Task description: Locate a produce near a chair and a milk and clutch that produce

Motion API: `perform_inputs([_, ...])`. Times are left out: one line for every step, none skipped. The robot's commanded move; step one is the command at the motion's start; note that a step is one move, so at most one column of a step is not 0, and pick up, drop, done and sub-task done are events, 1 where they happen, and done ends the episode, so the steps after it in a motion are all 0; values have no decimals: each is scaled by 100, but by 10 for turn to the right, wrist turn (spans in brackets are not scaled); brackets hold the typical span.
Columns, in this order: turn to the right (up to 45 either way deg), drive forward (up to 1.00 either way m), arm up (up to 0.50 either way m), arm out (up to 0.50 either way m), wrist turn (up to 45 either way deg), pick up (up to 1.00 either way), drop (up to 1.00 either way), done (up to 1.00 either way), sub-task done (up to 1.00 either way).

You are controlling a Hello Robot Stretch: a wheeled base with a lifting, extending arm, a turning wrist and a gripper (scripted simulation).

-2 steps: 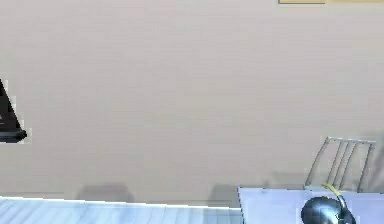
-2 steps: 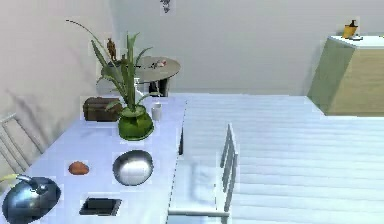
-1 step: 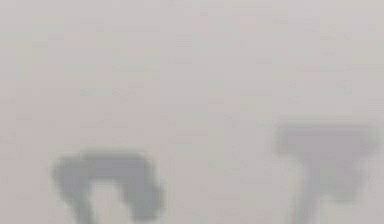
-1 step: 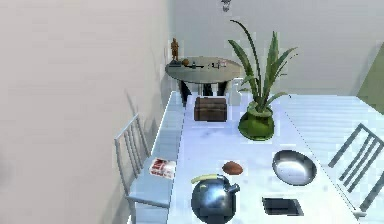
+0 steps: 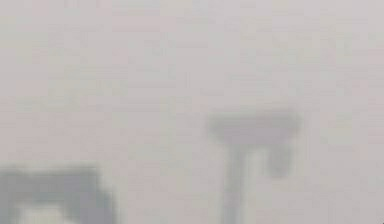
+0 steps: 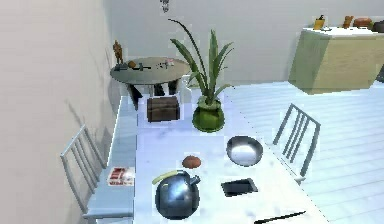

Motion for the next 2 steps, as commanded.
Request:
perform_inputs([0, 0, 50, 0, 0, 0, 0, 0, 0])
perform_inputs([0, 0, 24, 0, 0, 0, 0, 0, 0])
